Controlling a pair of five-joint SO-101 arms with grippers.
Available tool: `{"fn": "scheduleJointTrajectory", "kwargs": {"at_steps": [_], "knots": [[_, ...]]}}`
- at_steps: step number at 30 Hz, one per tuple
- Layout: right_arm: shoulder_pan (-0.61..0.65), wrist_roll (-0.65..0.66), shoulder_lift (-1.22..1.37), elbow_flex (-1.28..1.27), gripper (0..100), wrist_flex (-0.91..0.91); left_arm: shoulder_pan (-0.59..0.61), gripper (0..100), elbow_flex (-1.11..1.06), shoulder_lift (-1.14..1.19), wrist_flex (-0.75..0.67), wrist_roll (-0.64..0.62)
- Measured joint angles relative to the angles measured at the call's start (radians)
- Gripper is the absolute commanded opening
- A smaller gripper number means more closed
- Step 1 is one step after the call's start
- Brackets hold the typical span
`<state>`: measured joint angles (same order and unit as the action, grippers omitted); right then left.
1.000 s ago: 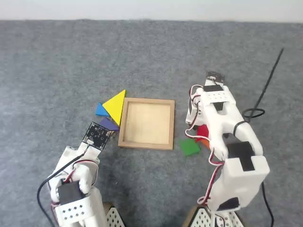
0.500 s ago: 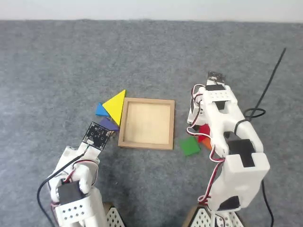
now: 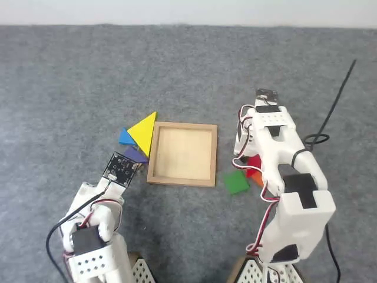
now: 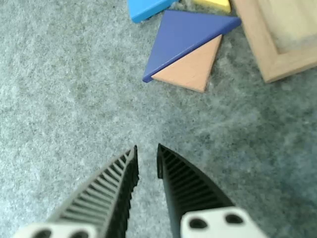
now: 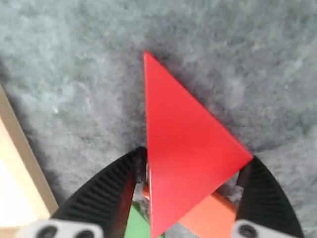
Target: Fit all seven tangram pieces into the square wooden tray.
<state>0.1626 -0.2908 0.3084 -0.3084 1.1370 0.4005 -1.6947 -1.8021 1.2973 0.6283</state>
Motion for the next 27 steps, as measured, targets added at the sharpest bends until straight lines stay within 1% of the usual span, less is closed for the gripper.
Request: {"fn": "scheduleJointTrajectory", "kwargs": {"at_steps": [3, 4, 8, 9, 13, 22, 27], "knots": [[0.000, 0.023, 0.000, 0.000, 27.7, 0.000, 0.000, 7, 0.000, 0.000, 0.000, 0.000], [0.000, 0.032, 0.000, 0.000, 29.2, 0.000, 0.000, 7, 0.000, 0.000, 0.000, 0.000], [0.000, 0.061, 0.000, 0.000, 42.0, 0.000, 0.000, 7, 0.000, 0.000, 0.000, 0.000], [0.000, 0.066, 0.000, 0.002, 43.4, 0.000, 0.000, 7, 0.000, 0.000, 0.000, 0.000], [0.000, 0.083, 0.003, 0.015, 40.3, 0.008, 0.000, 7, 0.000, 0.000, 0.000, 0.000], [0.000, 0.170, 0.015, 0.038, 31.8, 0.011, 0.000, 7, 0.000, 0.000, 0.000, 0.000], [0.000, 0.186, 0.015, 0.038, 31.0, 0.011, 0.000, 7, 0.000, 0.000, 0.000, 0.000]]}}
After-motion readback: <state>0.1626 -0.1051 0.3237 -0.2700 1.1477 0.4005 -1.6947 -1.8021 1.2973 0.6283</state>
